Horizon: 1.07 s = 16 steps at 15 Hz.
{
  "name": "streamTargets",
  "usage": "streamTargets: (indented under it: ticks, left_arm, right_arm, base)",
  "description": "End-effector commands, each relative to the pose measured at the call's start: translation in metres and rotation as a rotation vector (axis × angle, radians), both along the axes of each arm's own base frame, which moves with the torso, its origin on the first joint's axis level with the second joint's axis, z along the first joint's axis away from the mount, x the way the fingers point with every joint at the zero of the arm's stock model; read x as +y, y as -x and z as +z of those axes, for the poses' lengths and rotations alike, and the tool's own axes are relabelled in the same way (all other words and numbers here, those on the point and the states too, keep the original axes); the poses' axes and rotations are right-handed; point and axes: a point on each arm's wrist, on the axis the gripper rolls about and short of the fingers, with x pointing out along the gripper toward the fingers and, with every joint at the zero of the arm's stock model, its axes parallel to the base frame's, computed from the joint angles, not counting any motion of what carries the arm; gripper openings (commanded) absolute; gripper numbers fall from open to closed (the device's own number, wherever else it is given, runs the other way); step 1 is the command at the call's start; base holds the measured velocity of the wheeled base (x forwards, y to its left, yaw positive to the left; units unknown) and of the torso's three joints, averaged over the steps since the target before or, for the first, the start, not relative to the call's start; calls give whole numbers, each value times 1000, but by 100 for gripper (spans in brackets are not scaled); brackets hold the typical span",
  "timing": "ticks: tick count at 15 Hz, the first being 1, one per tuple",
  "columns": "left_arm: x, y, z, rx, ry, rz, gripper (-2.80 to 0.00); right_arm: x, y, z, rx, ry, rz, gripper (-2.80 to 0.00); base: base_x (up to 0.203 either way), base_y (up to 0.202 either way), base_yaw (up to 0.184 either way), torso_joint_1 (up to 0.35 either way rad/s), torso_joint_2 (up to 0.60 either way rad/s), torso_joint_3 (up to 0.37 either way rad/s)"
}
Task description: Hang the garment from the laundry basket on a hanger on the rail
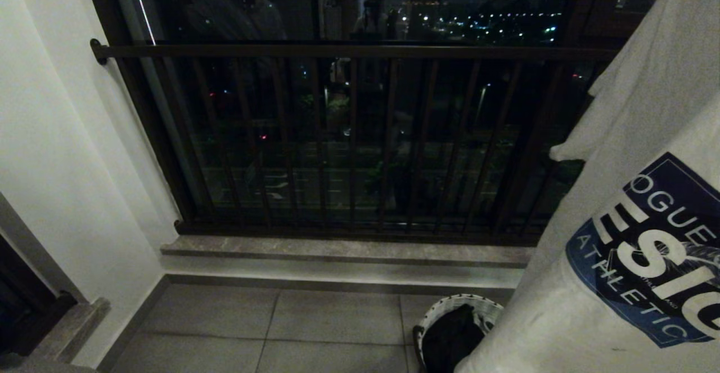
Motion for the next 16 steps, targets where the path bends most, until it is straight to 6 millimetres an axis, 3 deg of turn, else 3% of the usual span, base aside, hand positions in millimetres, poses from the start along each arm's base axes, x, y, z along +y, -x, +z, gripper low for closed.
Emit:
streamTargets:
  ticks: [1,8,12,16]
  left_arm:
    - [0,-1,-2,7,0,1,-280]
    - [0,-1,-2,7,-8,1,-280]
    - [0,-1,-2,7,-8,1,-280]
    - [0,-1,-2,7,-9,1,-280]
  right_arm:
    - [4,-22,1,57,15,36,-280]
    - [27,-138,13,129,53,212,-280]
    - [38,-199,14,123,30,250,-280]
    - [42,-225,17,136,33,267,-280]
  base:
    - [0,0,0,218,-536,-330]
    - [0,0,0,243,-570,-332]
    - [0,0,0,48,-103,-61]
    - [0,0,0,0,0,0]
